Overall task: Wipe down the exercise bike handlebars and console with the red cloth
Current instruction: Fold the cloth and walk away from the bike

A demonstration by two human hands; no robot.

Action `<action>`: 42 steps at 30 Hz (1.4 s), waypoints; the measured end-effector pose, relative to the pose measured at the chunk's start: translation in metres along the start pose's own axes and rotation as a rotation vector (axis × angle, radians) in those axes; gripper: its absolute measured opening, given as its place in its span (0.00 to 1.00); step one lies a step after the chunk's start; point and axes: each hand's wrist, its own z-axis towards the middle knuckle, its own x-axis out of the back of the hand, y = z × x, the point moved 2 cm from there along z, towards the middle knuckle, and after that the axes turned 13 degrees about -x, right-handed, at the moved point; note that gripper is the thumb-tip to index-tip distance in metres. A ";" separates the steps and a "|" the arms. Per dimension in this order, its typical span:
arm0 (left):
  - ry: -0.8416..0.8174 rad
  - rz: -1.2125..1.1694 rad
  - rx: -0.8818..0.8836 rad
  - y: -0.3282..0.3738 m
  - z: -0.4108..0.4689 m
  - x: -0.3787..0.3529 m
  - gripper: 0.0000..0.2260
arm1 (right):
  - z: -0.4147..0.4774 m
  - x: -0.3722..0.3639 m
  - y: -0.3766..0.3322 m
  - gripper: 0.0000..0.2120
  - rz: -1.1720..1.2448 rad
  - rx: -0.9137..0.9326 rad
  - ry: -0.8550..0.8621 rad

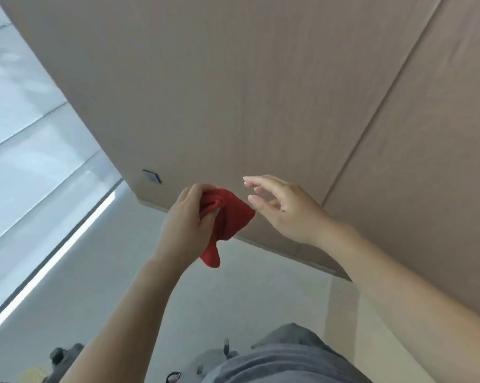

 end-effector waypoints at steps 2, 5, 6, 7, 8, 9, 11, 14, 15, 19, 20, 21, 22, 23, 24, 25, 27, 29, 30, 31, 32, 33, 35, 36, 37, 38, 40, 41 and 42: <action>-0.117 -0.038 -0.041 0.014 0.008 -0.042 0.10 | -0.022 0.014 0.043 0.19 0.022 -0.117 0.056; -0.260 -0.097 -0.086 0.034 0.015 -0.088 0.11 | -0.052 0.028 0.089 0.19 0.063 -0.258 0.129; -0.313 -0.106 -0.094 0.040 0.017 -0.100 0.10 | -0.060 0.031 0.101 0.19 0.070 -0.298 0.152; -0.367 -0.108 -0.108 0.044 0.018 -0.112 0.11 | -0.069 0.032 0.111 0.19 0.070 -0.338 0.170; -0.419 -0.110 -0.132 0.049 0.020 -0.122 0.12 | -0.077 0.033 0.120 0.19 0.052 -0.374 0.185; -0.468 -0.115 -0.166 0.053 0.021 -0.132 0.13 | -0.085 0.033 0.127 0.19 0.016 -0.405 0.204; -0.560 -0.130 -0.247 0.062 0.025 -0.153 0.14 | -0.101 0.034 0.140 0.19 -0.052 -0.471 0.251; -0.712 -0.160 -0.371 0.079 0.031 -0.181 0.15 | -0.128 0.035 0.149 0.17 -0.045 -0.602 0.342; -0.764 -0.168 -0.413 0.085 0.032 -0.190 0.15 | -0.138 0.036 0.151 0.17 -0.035 -0.649 0.380; -0.942 -0.207 -0.571 0.111 0.033 -0.227 0.15 | -0.176 0.036 0.158 0.17 -0.006 -0.811 0.526; -0.976 -0.220 -0.605 0.119 0.032 -0.237 0.15 | -0.186 0.035 0.161 0.17 -0.001 -0.848 0.559; -1.008 -0.234 -0.637 0.127 0.030 -0.245 0.15 | -0.197 0.034 0.162 0.17 0.006 -0.882 0.592; -1.046 -0.252 -0.662 0.137 0.026 -0.254 0.15 | -0.210 0.032 0.164 0.17 0.017 -0.919 0.623; -1.083 -0.274 -0.684 0.148 0.021 -0.261 0.14 | -0.224 0.030 0.165 0.17 0.033 -0.956 0.654; -1.112 -0.297 -0.710 0.159 0.014 -0.269 0.14 | -0.239 0.028 0.166 0.17 0.050 -0.994 0.687; -1.136 -0.318 -0.740 0.173 0.006 -0.277 0.14 | -0.256 0.028 0.168 0.17 0.067 -1.028 0.724; -1.197 -0.362 -0.790 0.205 -0.016 -0.292 0.14 | -0.294 0.028 0.171 0.17 0.112 -1.101 0.820; -1.280 -0.400 -0.857 0.242 -0.047 -0.307 0.13 | -0.338 0.030 0.174 0.16 0.163 -1.175 0.941; -1.319 -0.414 -0.905 0.261 -0.064 -0.315 0.13 | -0.360 0.031 0.176 0.15 0.181 -1.205 0.996; -1.352 -0.430 -0.960 0.280 -0.083 -0.323 0.13 | -0.383 0.032 0.178 0.15 0.187 -1.231 1.038; -1.381 -0.446 -1.010 0.300 -0.104 -0.332 0.12 | -0.407 0.031 0.180 0.15 0.189 -1.258 1.068; -1.405 -0.458 -1.050 0.320 -0.125 -0.339 0.12 | -0.432 0.030 0.182 0.15 0.189 -1.284 1.091; -1.447 -0.462 -1.113 0.357 -0.171 -0.350 0.12 | -0.485 0.028 0.185 0.16 0.177 -1.332 1.134; -1.472 -0.465 -1.141 0.374 -0.195 -0.356 0.12 | -0.512 0.027 0.187 0.16 0.171 -1.359 1.165; -1.499 -0.468 -1.164 0.389 -0.218 -0.361 0.12 | -0.538 0.025 0.187 0.16 0.175 -1.384 1.199; -1.531 -0.468 -1.183 0.403 -0.244 -0.365 0.12 | -0.564 0.021 0.187 0.16 0.187 -1.407 1.231; -1.609 -0.453 -1.212 0.431 -0.293 -0.372 0.11 | -0.613 0.012 0.184 0.17 0.190 -1.451 1.278; -1.654 -0.452 -1.227 0.447 -0.317 -0.376 0.11 | -0.638 0.009 0.182 0.17 0.184 -1.480 1.301; -1.694 -0.459 -1.241 0.463 -0.340 -0.379 0.11 | -0.664 0.005 0.181 0.17 0.190 -1.512 1.325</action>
